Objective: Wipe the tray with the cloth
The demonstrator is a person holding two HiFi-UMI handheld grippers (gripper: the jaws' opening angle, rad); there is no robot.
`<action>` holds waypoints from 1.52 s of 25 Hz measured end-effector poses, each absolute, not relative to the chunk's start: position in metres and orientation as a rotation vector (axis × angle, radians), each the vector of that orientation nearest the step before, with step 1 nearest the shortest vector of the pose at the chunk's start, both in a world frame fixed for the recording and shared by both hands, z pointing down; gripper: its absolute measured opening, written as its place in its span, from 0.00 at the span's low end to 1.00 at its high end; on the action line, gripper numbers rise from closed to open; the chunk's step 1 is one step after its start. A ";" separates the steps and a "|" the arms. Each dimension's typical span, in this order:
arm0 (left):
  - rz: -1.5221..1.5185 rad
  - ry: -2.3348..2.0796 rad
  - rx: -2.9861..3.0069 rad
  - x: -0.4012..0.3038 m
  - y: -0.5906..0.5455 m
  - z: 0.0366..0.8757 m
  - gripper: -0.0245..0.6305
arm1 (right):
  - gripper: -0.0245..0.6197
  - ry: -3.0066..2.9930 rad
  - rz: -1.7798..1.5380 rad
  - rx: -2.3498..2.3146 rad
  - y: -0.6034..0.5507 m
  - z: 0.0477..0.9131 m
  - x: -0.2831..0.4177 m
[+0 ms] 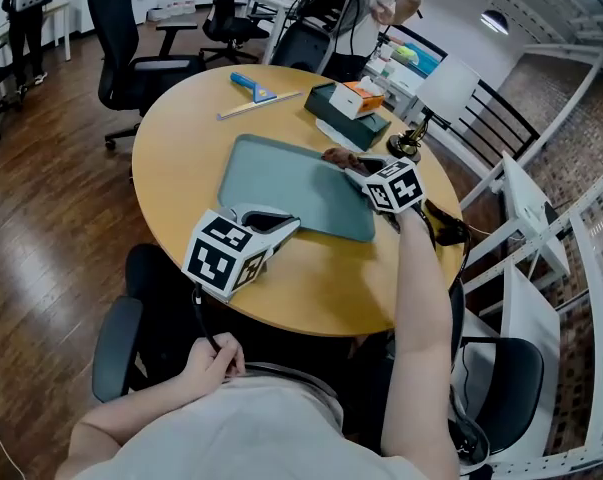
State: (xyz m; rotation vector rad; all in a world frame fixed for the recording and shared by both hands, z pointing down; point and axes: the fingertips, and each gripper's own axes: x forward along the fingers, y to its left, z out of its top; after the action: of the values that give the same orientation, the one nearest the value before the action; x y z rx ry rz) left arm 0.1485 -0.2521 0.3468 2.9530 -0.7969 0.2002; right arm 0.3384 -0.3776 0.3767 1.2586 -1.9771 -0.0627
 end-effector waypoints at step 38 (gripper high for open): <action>0.196 -0.795 2.954 0.144 -0.250 0.344 0.06 | 0.25 -2.038 0.060 0.934 -0.269 0.416 0.286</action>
State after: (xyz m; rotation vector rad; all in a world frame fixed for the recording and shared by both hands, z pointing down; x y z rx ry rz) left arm 0.1444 -0.2498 0.3440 2.9545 -0.7951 0.1960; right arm 0.2864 -0.2689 0.4156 0.9340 -2.0379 0.0597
